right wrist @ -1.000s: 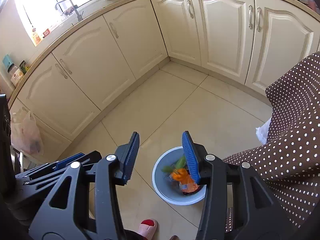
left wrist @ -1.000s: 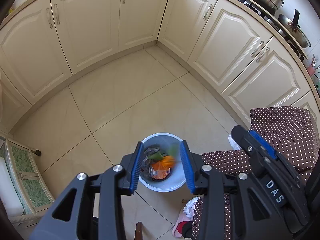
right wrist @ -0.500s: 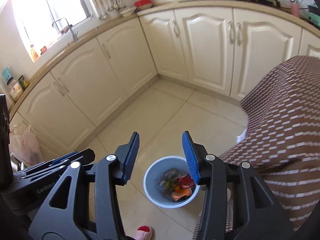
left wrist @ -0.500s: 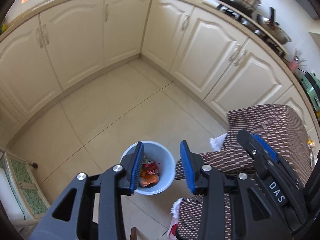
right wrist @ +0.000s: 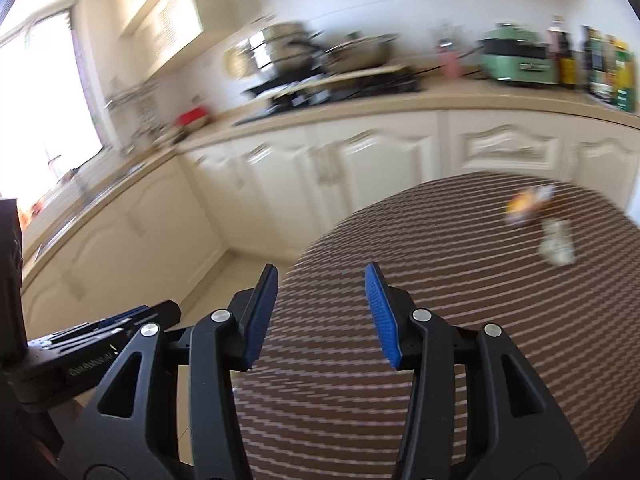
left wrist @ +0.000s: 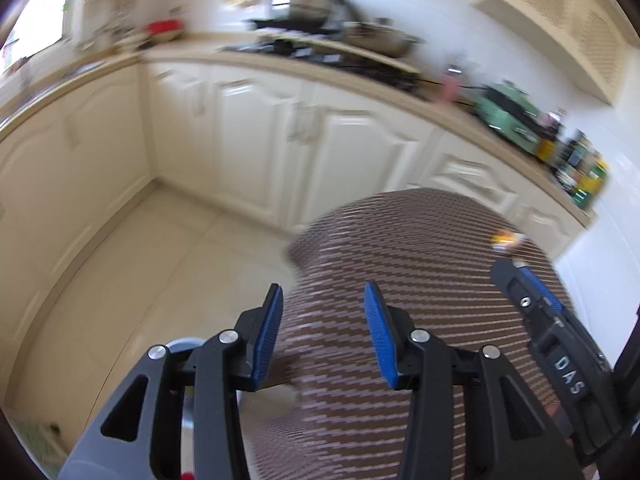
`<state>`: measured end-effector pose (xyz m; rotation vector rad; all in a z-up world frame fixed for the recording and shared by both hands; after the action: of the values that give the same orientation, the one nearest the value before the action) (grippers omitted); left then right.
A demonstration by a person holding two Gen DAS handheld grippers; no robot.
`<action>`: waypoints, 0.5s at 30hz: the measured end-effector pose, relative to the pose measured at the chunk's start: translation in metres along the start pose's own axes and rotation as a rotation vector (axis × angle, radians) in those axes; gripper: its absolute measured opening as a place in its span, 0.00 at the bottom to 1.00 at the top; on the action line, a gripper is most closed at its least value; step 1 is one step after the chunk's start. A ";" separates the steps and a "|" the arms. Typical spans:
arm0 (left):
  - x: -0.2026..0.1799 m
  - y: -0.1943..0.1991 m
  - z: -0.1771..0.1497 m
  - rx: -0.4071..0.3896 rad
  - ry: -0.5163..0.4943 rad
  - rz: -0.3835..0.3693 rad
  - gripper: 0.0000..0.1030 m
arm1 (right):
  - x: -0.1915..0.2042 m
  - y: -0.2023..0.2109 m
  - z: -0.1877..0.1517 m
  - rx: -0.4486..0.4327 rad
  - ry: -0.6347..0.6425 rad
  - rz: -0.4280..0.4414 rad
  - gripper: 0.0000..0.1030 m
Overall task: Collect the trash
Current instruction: 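Move both open tools back over the table toward the remaining wrappers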
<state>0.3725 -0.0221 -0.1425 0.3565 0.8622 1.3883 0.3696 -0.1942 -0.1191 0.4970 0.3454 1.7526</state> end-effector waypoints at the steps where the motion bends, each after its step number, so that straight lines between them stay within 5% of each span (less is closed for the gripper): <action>1: -0.020 0.000 -0.001 0.002 -0.022 -0.022 0.41 | -0.022 0.008 0.005 -0.012 -0.021 -0.028 0.44; 8: -0.165 -0.027 0.001 0.021 -0.208 -0.132 0.43 | -0.134 0.043 0.026 -0.044 -0.111 -0.171 0.46; 15: -0.227 -0.100 -0.002 0.113 -0.317 -0.131 0.43 | -0.216 0.002 0.020 0.081 -0.155 -0.253 0.48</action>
<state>0.4531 -0.2568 -0.1400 0.5801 0.6893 1.1274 0.4182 -0.4057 -0.1325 0.6162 0.3544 1.4501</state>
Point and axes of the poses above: each gripper's, at about its wrist camera, not at the fingertips, and y roughly against the way its jaws point, x to its left, z to its top, the point moved 9 cm from there along -y, roughly the way its jaws point, and after that the axes turned 9 degrees about y, right-handed, at the moved point
